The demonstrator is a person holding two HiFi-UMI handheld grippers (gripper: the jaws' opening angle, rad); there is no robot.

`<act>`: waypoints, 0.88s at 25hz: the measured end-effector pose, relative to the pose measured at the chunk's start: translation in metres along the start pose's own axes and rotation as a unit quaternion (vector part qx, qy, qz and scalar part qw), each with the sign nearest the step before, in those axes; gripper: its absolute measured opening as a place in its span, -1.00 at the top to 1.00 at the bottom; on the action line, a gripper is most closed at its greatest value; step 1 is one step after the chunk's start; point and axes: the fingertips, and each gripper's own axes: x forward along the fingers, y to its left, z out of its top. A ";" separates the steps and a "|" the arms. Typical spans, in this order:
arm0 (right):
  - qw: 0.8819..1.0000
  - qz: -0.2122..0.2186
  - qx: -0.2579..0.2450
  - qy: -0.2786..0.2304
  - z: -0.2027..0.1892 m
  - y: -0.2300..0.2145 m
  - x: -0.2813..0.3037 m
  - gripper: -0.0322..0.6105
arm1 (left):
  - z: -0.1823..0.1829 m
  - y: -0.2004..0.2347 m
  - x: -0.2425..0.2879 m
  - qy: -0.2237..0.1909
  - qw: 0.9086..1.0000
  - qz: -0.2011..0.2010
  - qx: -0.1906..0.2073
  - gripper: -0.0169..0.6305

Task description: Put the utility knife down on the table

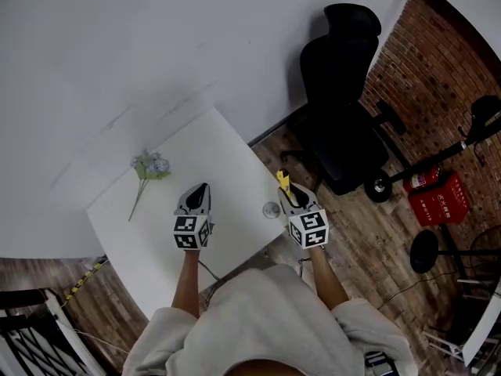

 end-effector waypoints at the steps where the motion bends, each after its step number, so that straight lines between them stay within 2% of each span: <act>1: 1.000 0.002 0.001 0.002 0.000 -0.005 0.005 0.56 | 0.002 0.002 0.006 0.001 1.000 0.003 -0.001 0.93; 10: 0.999 0.023 0.011 0.026 -0.013 -0.016 0.038 0.56 | -0.007 0.014 0.031 0.023 1.000 0.015 -0.008 0.93; 22: 0.997 0.034 0.027 0.065 -0.046 0.009 0.058 0.56 | -0.035 0.025 0.034 0.049 0.998 0.002 -0.025 0.93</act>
